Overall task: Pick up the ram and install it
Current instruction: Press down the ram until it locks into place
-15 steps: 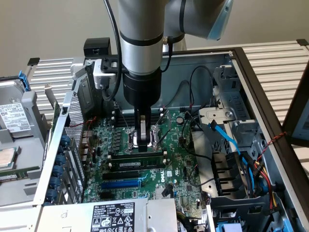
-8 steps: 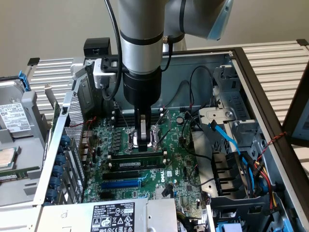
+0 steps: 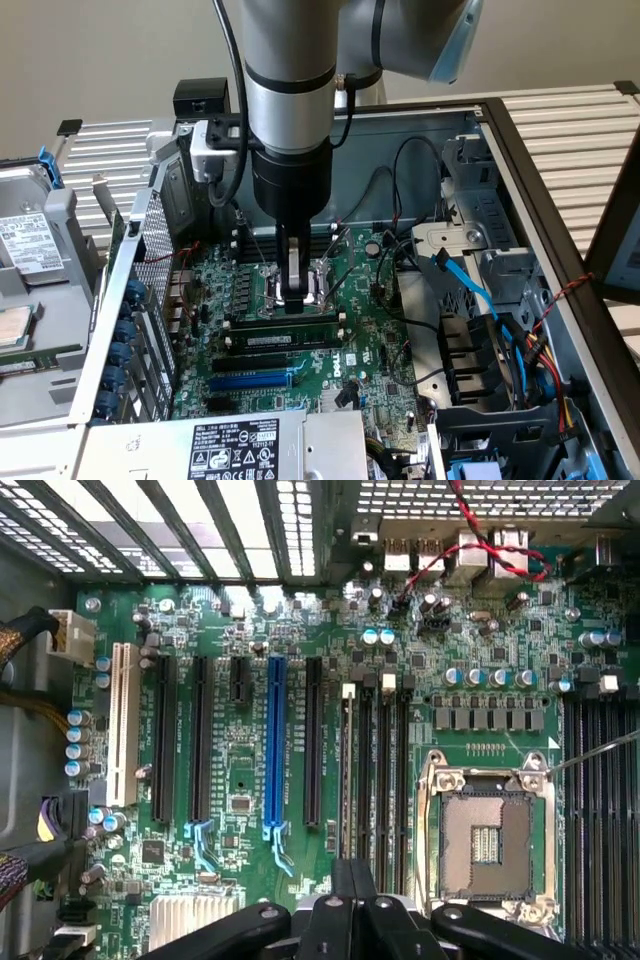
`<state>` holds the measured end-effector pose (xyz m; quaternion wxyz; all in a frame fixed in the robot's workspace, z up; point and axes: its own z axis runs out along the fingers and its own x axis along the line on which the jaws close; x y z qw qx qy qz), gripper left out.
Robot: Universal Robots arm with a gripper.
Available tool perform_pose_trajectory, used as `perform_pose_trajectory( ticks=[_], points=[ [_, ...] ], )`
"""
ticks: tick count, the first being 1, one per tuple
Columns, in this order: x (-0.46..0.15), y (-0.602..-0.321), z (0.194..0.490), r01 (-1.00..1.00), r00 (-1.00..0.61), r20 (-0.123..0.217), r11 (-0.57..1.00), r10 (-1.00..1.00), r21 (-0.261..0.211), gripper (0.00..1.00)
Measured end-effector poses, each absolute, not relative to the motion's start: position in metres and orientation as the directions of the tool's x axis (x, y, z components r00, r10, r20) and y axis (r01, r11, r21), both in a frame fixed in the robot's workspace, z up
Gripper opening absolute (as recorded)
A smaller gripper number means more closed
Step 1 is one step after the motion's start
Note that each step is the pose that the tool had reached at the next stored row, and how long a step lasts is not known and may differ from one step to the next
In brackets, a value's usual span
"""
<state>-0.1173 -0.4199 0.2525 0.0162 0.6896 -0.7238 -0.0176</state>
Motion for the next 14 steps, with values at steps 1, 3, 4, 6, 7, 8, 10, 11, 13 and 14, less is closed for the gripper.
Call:
perform_pose_trajectory(
  ticks=[1,3,4,6,7,8,10,11,13,14],
  points=[
    [-0.1173,-0.4199,0.2524,-0.997,-0.062,-0.001,0.062,-0.998,0.048,0.11],
    [-0.1174,-0.4199,0.2524,-0.995,-0.091,-0.001,0.091,-0.996,0.047,0.11],
    [-0.1173,-0.4199,0.2524,-0.993,-0.105,-0.001,0.105,-0.994,0.047,0.11],
    [-0.1173,-0.4199,0.2524,-0.99,-0.133,-0.001,0.132,-0.991,0.047,0.11],
    [-0.1173,-0.4199,0.2524,-0.988,-0.147,-0.001,0.146,-0.989,0.047,0.11],
    [-0.1174,-0.4199,0.2524,-0.986,-0.16,-0.001,0.16,-0.987,0.047,0.11],
    [-0.1173,-0.4199,0.2524,-0.981,-0.188,-0.001,0.188,-0.982,0.046,0.11],
    [-0.1173,-0.4199,0.2524,-0.979,-0.201,-0.001,0.201,-0.98,0.046,0.11],
    [-0.1173,-0.4199,0.2523,-0.973,-0.228,-0.001,0.228,-0.974,0.046,0.11],
    [-0.1173,-0.4199,0.2523,-0.97,-0.241,-0.001,0.24,-0.971,0.046,0.11]
  ],
)
